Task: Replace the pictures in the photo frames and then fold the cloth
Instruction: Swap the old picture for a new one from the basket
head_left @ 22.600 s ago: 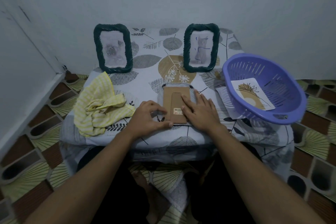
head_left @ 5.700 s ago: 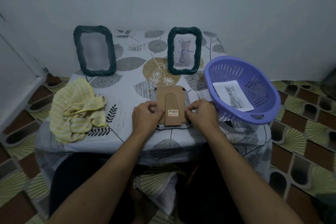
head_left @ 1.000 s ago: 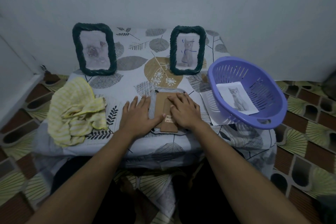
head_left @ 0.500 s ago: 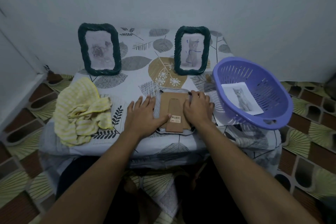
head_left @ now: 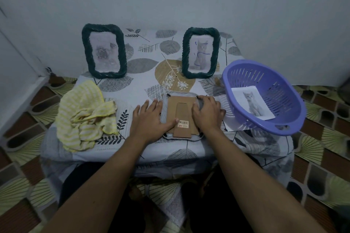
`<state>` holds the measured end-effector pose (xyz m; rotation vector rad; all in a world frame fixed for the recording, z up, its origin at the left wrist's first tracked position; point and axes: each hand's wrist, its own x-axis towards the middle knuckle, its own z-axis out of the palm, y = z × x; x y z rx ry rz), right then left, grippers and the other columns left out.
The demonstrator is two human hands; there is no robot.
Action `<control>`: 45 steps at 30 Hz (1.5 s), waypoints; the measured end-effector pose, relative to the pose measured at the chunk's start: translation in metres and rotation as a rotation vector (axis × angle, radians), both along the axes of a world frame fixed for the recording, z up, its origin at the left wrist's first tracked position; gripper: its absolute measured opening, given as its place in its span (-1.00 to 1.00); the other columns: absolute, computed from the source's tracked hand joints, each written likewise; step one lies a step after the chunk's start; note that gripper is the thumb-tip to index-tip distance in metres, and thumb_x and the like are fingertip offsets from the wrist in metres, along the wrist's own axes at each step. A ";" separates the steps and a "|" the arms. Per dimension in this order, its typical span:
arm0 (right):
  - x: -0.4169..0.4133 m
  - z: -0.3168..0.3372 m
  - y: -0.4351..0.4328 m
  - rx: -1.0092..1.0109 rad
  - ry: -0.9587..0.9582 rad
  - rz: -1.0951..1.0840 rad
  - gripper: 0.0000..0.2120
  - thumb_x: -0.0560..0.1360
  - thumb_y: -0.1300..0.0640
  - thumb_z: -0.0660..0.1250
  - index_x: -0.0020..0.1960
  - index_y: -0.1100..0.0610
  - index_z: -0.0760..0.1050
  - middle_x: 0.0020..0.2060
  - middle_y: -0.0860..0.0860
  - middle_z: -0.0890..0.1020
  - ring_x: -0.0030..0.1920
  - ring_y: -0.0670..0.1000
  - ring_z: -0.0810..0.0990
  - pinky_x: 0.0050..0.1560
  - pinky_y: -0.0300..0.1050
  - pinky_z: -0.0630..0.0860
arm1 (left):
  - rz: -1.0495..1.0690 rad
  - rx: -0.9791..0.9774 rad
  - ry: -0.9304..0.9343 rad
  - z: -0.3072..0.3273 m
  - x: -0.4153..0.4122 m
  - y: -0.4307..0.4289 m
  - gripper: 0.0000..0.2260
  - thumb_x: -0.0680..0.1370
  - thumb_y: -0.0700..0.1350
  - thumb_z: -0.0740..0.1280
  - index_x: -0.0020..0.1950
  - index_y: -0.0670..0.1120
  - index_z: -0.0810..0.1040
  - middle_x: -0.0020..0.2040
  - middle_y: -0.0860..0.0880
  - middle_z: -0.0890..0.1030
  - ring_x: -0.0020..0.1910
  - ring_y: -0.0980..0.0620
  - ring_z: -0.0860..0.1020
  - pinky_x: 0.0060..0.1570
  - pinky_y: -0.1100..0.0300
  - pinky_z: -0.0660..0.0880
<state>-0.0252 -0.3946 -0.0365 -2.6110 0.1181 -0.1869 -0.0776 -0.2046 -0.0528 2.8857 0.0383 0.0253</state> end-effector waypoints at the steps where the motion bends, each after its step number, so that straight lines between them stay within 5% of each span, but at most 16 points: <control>1: 0.000 0.000 0.000 0.008 0.004 0.002 -0.62 0.60 -0.05 0.19 0.39 -0.01 0.44 0.34 0.00 0.46 0.35 0.09 0.36 0.35 0.15 0.21 | 0.000 -0.001 -0.002 0.000 0.000 0.000 -0.01 0.36 0.59 -0.15 0.62 -0.01 0.08 0.63 -0.02 0.10 0.59 -0.08 0.05 0.53 -0.14 -0.06; 22: 0.005 0.004 -0.007 0.076 0.088 0.038 -0.69 0.60 -0.05 0.23 0.32 -0.07 0.50 0.37 -0.01 0.45 0.39 0.12 0.32 0.38 0.14 0.18 | 0.007 -0.020 -0.013 0.001 0.000 0.000 -0.05 0.39 0.58 -0.08 0.62 0.01 0.12 0.62 -0.01 0.13 0.59 -0.07 0.07 0.53 -0.13 -0.04; 30: -0.018 0.007 -0.014 0.102 0.108 0.179 -0.51 0.60 0.00 0.17 0.52 -0.02 0.26 0.50 0.00 0.32 0.48 0.09 0.24 0.44 0.15 0.07 | 0.026 -0.060 -0.030 0.001 0.001 0.000 -0.06 0.38 0.59 -0.01 0.60 0.04 0.16 0.61 0.01 0.17 0.58 -0.06 0.10 0.51 -0.13 0.00; 36: -0.033 -0.007 -0.011 -0.140 0.065 0.335 -0.54 0.68 -0.11 -0.02 0.57 -0.18 0.12 0.61 -0.06 0.09 0.53 0.02 0.13 0.42 0.13 0.01 | 0.019 -0.073 -0.031 0.003 0.000 0.000 -0.07 0.38 0.58 0.00 0.60 0.04 0.15 0.61 0.00 0.17 0.58 -0.06 0.10 0.51 -0.12 0.00; 41: -0.032 -0.008 -0.011 -0.166 0.082 0.313 -0.55 0.67 -0.13 -0.02 0.56 -0.21 0.16 0.59 -0.06 0.14 0.53 0.01 0.11 0.39 0.08 -0.01 | 0.022 -0.151 -0.031 0.004 -0.001 0.001 -0.06 0.38 0.57 0.02 0.60 0.01 0.14 0.60 0.00 0.20 0.58 -0.06 0.09 0.50 -0.12 -0.01; 45: -0.032 -0.007 -0.011 -0.172 0.090 0.318 -0.54 0.67 -0.16 -0.03 0.55 -0.22 0.14 0.59 -0.07 0.14 0.53 0.01 0.10 0.40 0.10 -0.02 | -0.007 -0.381 -0.111 0.006 -0.009 0.004 -0.31 0.48 0.38 0.17 0.57 0.14 0.22 0.57 0.08 0.26 0.56 0.02 0.06 0.47 -0.15 0.01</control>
